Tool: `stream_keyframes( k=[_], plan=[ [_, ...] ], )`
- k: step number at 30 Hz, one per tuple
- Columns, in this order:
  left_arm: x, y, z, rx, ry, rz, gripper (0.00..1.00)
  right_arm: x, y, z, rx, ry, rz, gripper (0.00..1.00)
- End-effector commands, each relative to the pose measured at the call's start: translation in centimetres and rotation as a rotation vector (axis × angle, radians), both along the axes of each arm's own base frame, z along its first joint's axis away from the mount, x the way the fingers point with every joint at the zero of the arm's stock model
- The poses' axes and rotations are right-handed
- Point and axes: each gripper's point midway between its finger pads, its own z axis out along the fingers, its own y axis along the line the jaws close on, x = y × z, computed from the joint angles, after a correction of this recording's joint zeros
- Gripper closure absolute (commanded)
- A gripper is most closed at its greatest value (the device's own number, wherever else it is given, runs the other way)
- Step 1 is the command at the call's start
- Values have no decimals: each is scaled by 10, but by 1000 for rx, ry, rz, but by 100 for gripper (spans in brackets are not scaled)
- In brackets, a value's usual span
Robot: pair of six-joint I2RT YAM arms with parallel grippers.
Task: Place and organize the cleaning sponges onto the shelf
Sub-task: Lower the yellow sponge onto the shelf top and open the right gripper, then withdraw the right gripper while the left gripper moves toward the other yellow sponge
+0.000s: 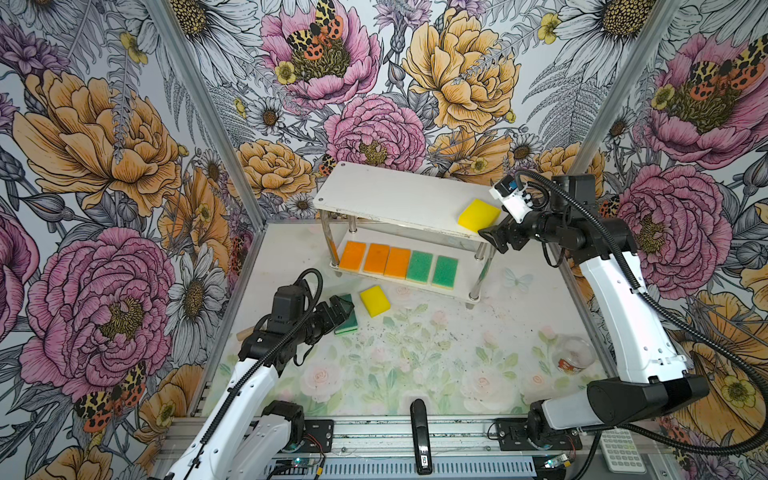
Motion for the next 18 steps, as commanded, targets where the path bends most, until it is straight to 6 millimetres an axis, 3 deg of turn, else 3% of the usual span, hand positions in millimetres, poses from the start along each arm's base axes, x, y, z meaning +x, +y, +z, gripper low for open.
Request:
stream_keyframes(
  k=[1, 11, 18],
  plan=[
    [6, -1, 13, -2, -29, 9, 1, 5, -6, 7, -9, -37, -44, 6],
    [8, -3, 13, 3, -29, 1, 1, 18, -20, 0, -51, -51, -118, 7],
    [8, -3, 13, 5, -29, 1, 1, 16, -22, 5, -45, -68, -125, 7]
  ],
)
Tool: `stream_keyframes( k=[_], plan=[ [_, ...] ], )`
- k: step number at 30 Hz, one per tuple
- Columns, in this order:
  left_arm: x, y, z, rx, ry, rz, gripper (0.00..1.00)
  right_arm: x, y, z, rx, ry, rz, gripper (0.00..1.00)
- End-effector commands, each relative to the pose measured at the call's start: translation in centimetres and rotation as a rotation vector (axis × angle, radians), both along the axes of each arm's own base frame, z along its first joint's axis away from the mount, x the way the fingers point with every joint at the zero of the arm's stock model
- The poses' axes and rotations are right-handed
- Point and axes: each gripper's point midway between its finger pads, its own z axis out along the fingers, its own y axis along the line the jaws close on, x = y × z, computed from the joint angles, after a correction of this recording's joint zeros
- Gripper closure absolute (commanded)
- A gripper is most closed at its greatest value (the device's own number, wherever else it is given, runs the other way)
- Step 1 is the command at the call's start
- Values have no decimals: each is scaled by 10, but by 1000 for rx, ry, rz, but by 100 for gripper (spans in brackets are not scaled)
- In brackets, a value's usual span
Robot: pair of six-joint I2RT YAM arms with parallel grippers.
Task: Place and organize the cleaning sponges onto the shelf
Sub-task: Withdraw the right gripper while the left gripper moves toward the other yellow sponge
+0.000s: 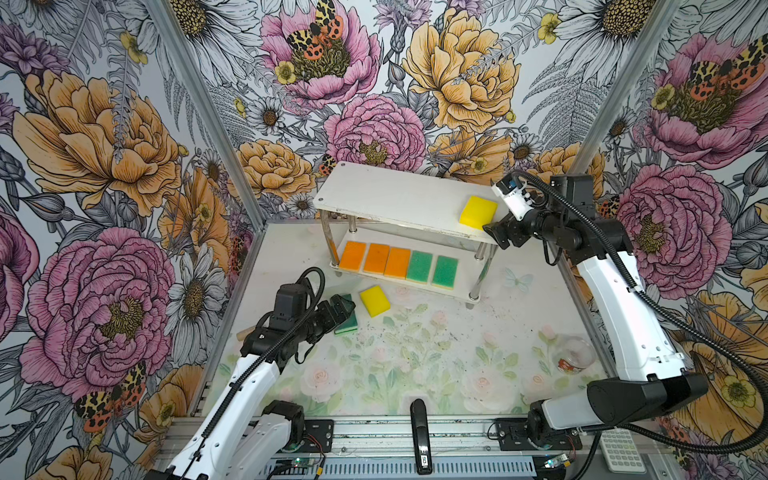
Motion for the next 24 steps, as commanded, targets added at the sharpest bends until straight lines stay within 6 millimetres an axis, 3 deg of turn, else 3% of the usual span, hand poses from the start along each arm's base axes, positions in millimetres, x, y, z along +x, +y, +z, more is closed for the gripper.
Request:
stream_keyframes(
  k=[1, 7, 12, 19, 24],
  plan=[
    [6, 0, 13, 0, -38, 10, 1, -1, -4, 11, 12, -39, -21, 7],
    [7, 0, 12, 13, -38, 14, 1, -13, 0, 21, 43, -61, 13, 6],
    [9, -7, 10, 57, -41, 8, 1, -36, 13, 32, 129, -58, 70, 5],
    [20, -25, 2, 174, -19, 40, 1, -89, 32, 52, 321, -26, 133, 3],
    [31, -41, -8, 239, 11, 73, 1, -129, 57, 47, 447, 69, 236, 3]
  ],
)
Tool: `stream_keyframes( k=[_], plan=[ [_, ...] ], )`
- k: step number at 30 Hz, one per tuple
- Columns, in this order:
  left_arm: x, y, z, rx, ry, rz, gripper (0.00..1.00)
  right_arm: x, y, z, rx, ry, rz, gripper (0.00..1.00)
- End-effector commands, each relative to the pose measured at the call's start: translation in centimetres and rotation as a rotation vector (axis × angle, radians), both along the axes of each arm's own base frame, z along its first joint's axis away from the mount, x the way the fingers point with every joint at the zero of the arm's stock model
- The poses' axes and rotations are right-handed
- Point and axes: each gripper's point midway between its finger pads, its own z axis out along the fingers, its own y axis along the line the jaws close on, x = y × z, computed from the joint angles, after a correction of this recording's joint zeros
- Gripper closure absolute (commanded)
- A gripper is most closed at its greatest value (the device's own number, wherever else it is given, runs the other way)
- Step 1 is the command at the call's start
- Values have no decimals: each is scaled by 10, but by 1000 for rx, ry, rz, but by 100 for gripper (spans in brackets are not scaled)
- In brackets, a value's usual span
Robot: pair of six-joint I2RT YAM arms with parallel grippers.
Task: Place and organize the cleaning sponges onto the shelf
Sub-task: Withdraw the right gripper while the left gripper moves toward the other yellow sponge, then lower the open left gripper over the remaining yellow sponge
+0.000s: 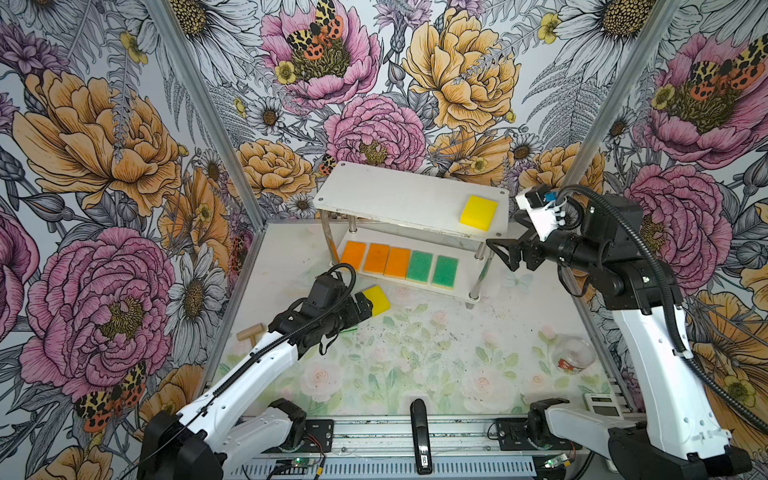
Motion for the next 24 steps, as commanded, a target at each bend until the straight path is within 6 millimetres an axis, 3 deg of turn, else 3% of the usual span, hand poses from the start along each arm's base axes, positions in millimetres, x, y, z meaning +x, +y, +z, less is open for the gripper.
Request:
stream_keyframes(
  k=[1, 5, 10, 17, 24],
  plan=[
    [17, -2, 3, 49, -29, 90, 1, -30, 26, -6, 125, 98, 128, 3],
    [25, -22, -9, 97, -3, 107, 1, -52, 44, -31, 137, 183, 181, 4],
    [36, -43, -23, 173, 1, 136, 1, -67, 50, -68, 117, 270, 171, 4],
    [46, -60, -51, 259, 29, 154, 1, -87, 43, -113, 121, 363, 119, 4],
    [58, -66, -62, 285, 28, 170, 1, -92, 39, -147, 142, 467, 69, 5]
  ],
)
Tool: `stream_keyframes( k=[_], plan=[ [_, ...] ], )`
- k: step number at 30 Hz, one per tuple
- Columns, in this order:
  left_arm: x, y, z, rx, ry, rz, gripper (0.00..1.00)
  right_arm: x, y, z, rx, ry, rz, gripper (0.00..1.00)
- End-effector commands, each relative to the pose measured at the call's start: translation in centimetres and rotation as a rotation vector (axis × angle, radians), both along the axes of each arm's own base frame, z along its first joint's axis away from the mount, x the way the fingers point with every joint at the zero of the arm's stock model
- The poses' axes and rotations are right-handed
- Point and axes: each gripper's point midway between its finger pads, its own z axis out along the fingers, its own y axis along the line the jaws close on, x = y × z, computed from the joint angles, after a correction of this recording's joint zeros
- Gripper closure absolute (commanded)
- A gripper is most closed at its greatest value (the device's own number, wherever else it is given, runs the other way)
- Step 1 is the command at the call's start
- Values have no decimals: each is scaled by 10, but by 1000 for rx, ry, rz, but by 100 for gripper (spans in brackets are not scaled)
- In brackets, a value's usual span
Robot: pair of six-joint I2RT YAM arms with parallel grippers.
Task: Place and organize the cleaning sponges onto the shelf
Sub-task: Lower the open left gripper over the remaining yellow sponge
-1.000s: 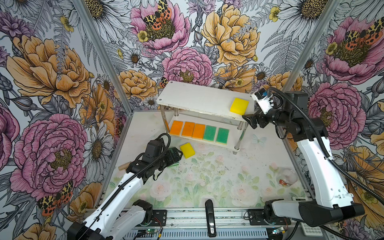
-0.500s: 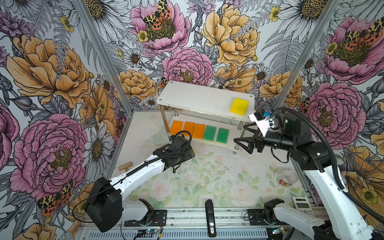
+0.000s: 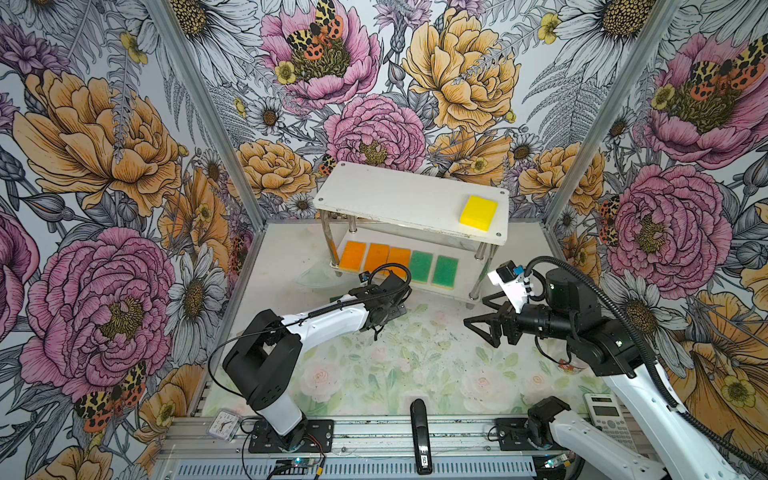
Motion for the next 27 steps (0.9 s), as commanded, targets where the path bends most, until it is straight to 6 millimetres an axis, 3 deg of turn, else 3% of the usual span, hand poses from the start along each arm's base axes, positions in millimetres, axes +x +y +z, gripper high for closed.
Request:
stream_keyframes(
  k=[1, 4, 11, 24, 25, 27],
  plan=[
    [16, -3, 12, -13, -69, 42, 1, 5, 1, -11, 16, 48, -44, 6],
    [23, -2, 6, 6, -80, 58, 2, 5, 4, -20, 20, 68, -33, 7],
    [37, -3, -12, 50, -81, 77, 1, 1, 4, -18, 28, 46, -20, 7],
    [43, 7, -11, 134, -140, 114, 2, 1, 3, -19, 30, 43, -20, 7],
    [41, 9, -24, 166, -121, 111, 2, 1, 3, -19, 31, 43, -20, 7],
    [42, 9, -25, 180, -132, 107, 2, 1, 3, -18, 32, 41, -21, 7]
  ],
)
